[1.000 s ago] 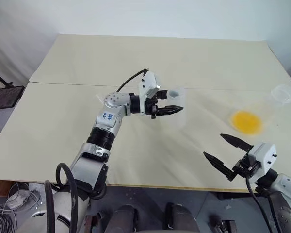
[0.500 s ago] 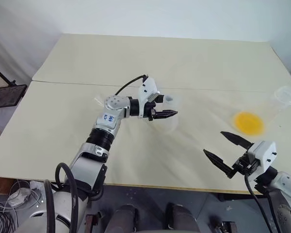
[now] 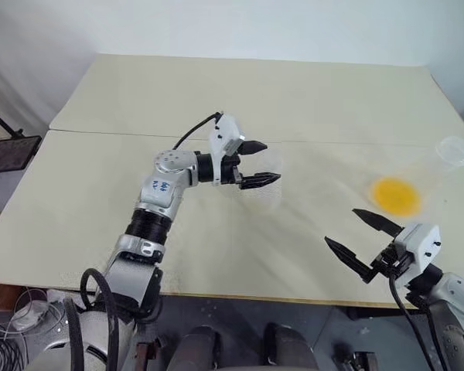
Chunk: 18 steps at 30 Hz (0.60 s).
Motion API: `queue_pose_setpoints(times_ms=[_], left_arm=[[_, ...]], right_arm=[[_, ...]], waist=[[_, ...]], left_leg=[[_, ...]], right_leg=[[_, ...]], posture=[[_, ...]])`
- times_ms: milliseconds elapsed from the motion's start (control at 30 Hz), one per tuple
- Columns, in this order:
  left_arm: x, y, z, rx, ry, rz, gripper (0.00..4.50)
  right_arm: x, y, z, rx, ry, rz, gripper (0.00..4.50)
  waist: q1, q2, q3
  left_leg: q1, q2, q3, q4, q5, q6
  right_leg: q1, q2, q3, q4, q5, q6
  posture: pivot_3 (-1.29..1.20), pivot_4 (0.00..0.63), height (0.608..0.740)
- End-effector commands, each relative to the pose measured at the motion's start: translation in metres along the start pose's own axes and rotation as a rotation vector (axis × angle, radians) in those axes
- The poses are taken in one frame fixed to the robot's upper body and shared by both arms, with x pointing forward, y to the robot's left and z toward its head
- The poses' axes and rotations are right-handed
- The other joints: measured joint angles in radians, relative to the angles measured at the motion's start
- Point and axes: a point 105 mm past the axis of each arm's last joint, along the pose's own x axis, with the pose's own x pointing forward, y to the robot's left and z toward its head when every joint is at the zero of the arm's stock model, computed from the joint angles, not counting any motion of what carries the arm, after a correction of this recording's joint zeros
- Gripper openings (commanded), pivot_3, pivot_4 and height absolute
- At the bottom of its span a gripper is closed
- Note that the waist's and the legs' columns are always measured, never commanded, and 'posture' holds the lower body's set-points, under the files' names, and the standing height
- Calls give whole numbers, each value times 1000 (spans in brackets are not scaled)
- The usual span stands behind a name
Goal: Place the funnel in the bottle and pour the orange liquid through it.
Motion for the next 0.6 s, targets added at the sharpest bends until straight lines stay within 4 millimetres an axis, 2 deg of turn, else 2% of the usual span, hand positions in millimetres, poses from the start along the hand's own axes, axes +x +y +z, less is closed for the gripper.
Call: queue_pose_setpoints(times_ms=[33, 233, 367, 500, 600], left_arm=[[-17, 0, 22, 35, -46, 23, 4427], [-42, 1, 29, 70, -10, 49, 4427], [-70, 8, 38, 108, -18, 116, 4427], [-107, 9, 42, 108, -45, 178, 4427], [-159, 13, 21, 101, 34, 310, 4427]], right_arm=[[-4, -4, 14, -49, -21, -2, 4500], [0, -10, 16, -58, -22, 16, 4500], [4, -11, 17, -60, -23, 39, 4500], [5, -12, 17, -58, -23, 50, 4500], [5, -12, 16, -51, -20, 64, 4500]], waist=[[-2, 0, 0], [3, 0, 0], [-2, 0, 0], [-17, 1, 0], [-23, 1, 0]], left_leg=[[0, 0, 0, 0, 0, 0], [0, 0, -1, 1, 0, 0], [0, 0, -1, 1, 0, 0], [1, 0, -2, 0, 0, 0], [1, 0, -2, 0, 0, -1]], right_leg=[[0, 0, 0, 0, 0, 0], [0, 0, 1, 0, 0, 0], [0, 0, 1, 0, 0, 0], [0, 0, 1, 1, 0, 0], [0, 0, 1, 1, 0, 0]], posture=[[0, 150, 740], [0, 150, 740], [0, 150, 740], [0, 150, 740], [0, 150, 740]])
